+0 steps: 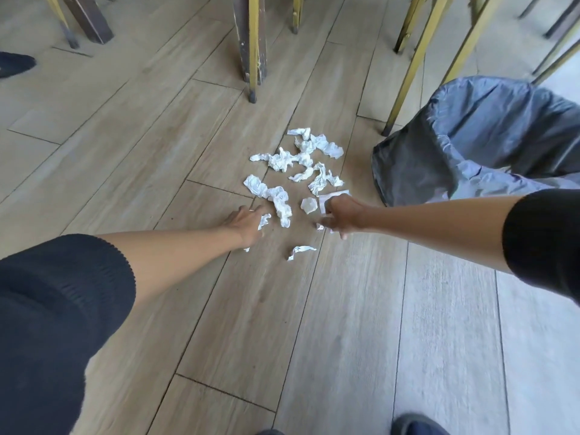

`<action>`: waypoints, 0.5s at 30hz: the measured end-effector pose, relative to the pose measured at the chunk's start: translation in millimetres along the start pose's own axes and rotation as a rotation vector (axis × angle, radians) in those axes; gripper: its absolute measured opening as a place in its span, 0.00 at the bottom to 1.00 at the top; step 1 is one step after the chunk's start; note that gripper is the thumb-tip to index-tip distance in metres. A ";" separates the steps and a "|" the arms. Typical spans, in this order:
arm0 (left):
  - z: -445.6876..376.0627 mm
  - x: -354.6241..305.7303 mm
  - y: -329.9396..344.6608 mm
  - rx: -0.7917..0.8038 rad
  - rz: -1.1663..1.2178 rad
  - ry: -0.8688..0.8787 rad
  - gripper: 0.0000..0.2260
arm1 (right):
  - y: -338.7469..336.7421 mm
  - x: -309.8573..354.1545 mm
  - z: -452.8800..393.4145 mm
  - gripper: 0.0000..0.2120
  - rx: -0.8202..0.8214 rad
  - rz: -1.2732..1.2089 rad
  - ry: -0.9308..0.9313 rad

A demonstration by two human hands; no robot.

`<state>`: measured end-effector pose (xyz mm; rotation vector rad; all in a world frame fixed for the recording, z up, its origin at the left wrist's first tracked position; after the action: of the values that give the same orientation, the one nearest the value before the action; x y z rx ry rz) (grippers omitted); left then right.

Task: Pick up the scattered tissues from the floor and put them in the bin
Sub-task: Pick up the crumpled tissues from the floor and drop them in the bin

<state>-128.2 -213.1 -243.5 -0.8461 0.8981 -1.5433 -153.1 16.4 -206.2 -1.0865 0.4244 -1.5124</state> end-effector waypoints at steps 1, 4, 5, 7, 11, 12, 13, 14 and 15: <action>-0.3 -0.1 2.5 0.018 -0.009 -0.006 0.22 | -0.2 -3.5 0.7 0.07 0.009 0.020 0.004; -0.2 -0.8 8.7 0.039 -0.028 -0.002 0.18 | -2.0 -9.9 4.4 0.12 0.005 0.037 -0.007; 1.5 -2.5 9.7 0.045 -0.045 0.016 0.15 | -3.1 -11.6 6.1 0.13 0.001 0.031 -0.013; 7.2 -7.4 12.6 0.094 -0.106 0.067 0.13 | -4.5 -12.6 9.8 0.11 0.005 0.024 -0.032; 18.4 -8.2 10.9 0.188 -0.185 0.097 0.12 | -7.0 -12.2 10.6 0.06 0.033 0.025 -0.077; 21.2 -8.3 5.3 0.200 -0.192 0.098 0.11 | -8.7 -9.7 10.9 0.06 0.040 0.038 -0.101; 23.6 -8.6 -1.9 0.200 -0.187 0.098 0.11 | -11.1 -5.3 12.3 0.06 0.039 0.053 -0.130; 26.6 -9.2 -10.8 0.200 -0.176 0.088 0.11 | -14.0 -0.3 13.9 0.07 0.032 0.061 -0.155; 29.9 -10.9 -20.5 0.195 -0.163 0.083 0.13 | -17.6 5.1 15.9 0.08 0.023 0.065 -0.176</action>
<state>-109.4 -203.2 -212.3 -0.7335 0.7376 -1.7876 -149.8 21.2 -182.6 -1.1659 0.3167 -1.3487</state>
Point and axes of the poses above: each hand's wrist, its own z-axis away from the middle knuckle, its own y-axis out of the palm, x = y × z, the point moved 4 cm from there along -z, towards the middle knuckle, and after that the axes turned 13 degrees about -z, right-handed, at the moved point
